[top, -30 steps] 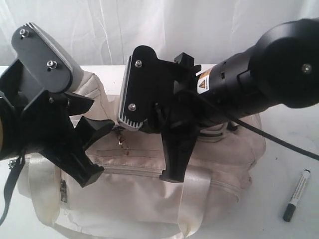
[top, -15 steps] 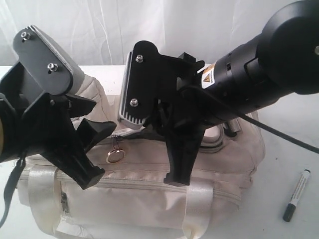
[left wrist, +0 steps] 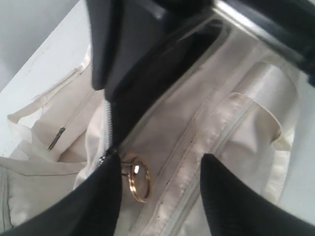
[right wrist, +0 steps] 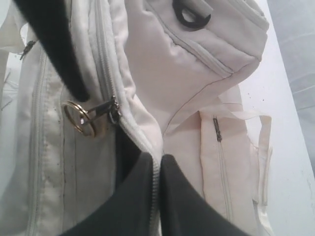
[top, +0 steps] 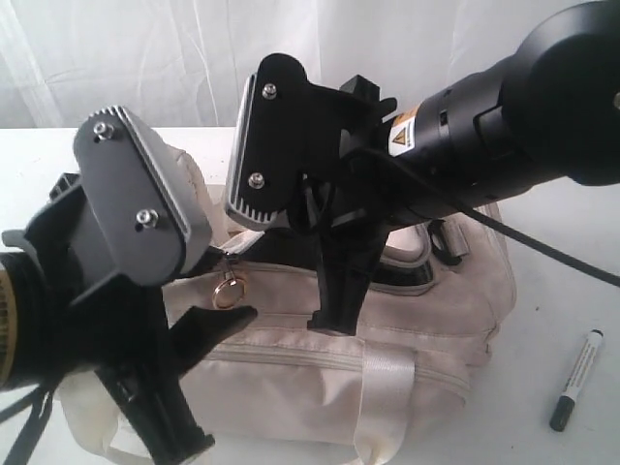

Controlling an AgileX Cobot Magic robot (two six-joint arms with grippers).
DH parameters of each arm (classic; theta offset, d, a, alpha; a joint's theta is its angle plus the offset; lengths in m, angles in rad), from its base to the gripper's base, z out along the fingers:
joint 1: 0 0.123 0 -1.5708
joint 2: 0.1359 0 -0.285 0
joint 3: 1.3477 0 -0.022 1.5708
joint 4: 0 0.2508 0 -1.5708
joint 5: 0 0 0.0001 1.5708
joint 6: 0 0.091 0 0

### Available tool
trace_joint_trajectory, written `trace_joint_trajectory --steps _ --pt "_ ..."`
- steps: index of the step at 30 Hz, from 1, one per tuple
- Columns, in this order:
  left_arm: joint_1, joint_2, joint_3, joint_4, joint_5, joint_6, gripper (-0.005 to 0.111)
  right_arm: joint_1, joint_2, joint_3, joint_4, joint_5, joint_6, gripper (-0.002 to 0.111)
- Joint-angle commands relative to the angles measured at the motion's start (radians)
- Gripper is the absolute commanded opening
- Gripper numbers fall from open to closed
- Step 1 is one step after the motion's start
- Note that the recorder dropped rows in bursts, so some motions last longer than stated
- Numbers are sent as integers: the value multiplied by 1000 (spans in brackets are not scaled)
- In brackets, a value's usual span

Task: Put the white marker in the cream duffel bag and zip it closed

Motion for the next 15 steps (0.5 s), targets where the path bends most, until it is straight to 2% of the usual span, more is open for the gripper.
trace_joint_trajectory --steps 1,5,8,11,15 --pt "-61 -8 6 -8 -17 103 54 -9 -5 -10 -12 3 9 0" --pt "-79 -3 6 -8 -77 303 54 -9 -5 -12 -12 10 9 0" --pt "-79 12 6 -1 -62 436 54 -9 -6 -29 -11 21 9 0" --pt "-79 32 6 8 -83 476 54 -9 -8 -52 -8 30 9 0" --pt "-79 87 6 132 -93 480 54 -9 -10 -64 -1 71 9 0"
